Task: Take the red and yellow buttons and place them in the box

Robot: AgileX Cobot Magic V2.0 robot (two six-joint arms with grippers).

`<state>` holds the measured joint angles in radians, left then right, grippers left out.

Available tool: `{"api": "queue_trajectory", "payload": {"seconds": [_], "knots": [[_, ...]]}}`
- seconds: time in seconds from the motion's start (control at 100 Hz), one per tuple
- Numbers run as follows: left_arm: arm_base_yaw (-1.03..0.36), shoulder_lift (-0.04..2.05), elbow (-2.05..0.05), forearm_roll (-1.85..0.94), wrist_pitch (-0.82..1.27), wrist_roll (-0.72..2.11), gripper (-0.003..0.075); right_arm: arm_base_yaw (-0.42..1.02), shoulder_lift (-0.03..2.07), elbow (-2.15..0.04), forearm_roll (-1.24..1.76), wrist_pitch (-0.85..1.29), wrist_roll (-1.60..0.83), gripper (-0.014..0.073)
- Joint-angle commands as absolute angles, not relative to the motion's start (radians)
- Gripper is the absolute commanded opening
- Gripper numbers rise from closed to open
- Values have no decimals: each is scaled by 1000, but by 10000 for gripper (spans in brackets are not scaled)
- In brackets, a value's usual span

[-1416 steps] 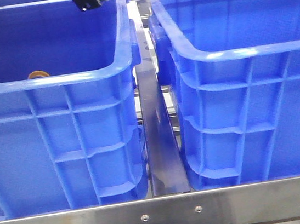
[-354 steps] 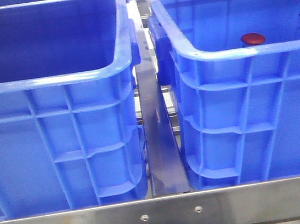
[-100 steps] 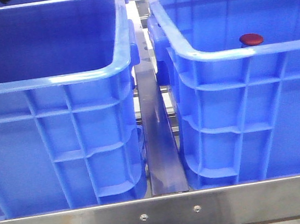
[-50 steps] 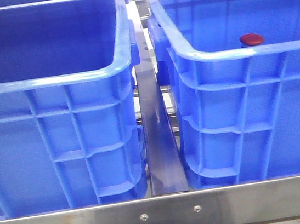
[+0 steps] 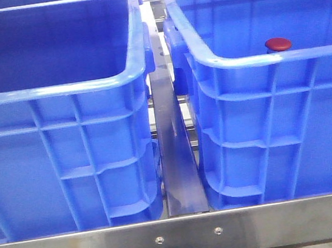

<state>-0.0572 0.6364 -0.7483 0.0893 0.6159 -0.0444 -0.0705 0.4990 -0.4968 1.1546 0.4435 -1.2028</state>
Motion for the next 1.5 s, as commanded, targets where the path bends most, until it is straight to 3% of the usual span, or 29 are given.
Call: {"api": "queue_trajectory", "payload": {"seconds": [0.0,0.46,1.49], "knots": [[-52,556,-707,90,504,-59,-20,-69,423,-489,1183,402,-1205,-102],[-52,204,-481,90,469,-59,-20,-69,128,-333,1183,417,-1205,-102],[-52,194,-457,79,482,-59,-20,-69,128,-333,1183,457,-1205,-102]]}}
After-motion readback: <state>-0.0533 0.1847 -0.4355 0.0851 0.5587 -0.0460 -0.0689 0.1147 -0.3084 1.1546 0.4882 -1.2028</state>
